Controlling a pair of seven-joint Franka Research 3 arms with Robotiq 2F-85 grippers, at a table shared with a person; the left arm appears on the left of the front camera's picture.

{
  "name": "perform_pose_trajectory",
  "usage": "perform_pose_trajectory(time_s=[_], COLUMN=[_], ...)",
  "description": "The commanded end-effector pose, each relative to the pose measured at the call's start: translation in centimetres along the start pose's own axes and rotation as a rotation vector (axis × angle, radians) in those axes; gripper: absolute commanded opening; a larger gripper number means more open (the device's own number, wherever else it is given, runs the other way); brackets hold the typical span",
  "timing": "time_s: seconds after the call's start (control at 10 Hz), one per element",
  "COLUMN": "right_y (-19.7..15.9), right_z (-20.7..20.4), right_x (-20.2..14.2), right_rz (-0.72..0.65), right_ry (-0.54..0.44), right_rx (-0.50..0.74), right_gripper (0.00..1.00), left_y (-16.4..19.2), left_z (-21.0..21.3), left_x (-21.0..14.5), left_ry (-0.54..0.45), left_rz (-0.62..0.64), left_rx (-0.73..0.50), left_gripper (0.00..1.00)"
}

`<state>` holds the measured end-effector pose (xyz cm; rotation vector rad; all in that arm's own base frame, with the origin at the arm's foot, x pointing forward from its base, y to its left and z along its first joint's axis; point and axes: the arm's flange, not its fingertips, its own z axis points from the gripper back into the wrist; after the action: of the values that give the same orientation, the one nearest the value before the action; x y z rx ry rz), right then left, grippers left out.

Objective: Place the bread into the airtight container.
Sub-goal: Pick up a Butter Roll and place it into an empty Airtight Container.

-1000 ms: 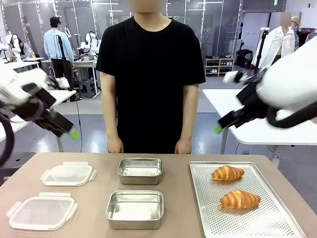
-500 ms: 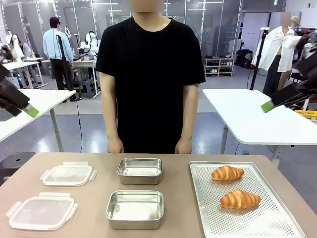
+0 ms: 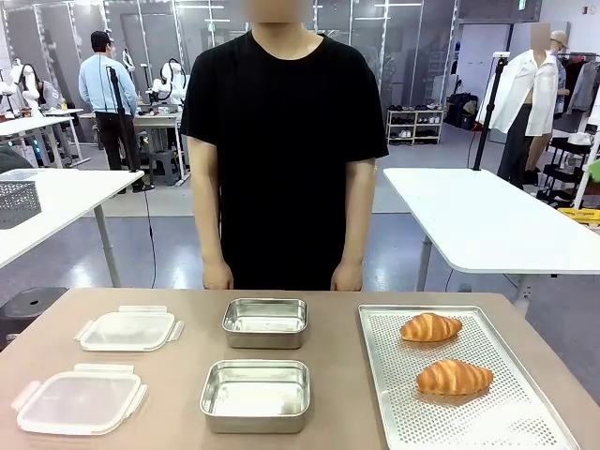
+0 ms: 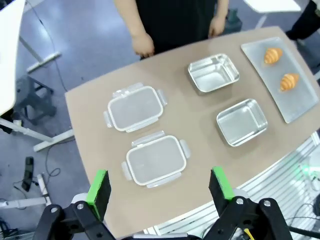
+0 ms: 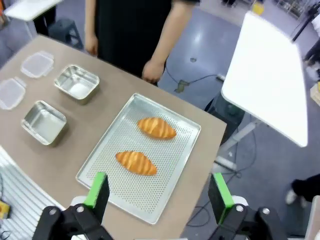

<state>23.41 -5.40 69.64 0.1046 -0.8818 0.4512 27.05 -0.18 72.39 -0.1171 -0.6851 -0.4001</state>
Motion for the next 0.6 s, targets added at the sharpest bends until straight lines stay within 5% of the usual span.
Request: perform_pose_trajectory(time_s=[0.0,0.5], right_y=[-0.4,-2.0], right_z=[1.0,1.2], right_x=[-0.5,-0.9], right_rz=[-0.009,-0.042], right_ry=[-0.013,-0.013], right_rx=[-0.044,-0.035], right_gripper=[1.00,1.00], left_y=[0.1,1.4], left_z=[2.9,5.5], left_x=[-0.4,-1.7], left_ry=[-0.024,-0.081], left_rz=[0.028,0.090], left_rx=[0.081,0.107], left_gripper=[1.00,1.00])
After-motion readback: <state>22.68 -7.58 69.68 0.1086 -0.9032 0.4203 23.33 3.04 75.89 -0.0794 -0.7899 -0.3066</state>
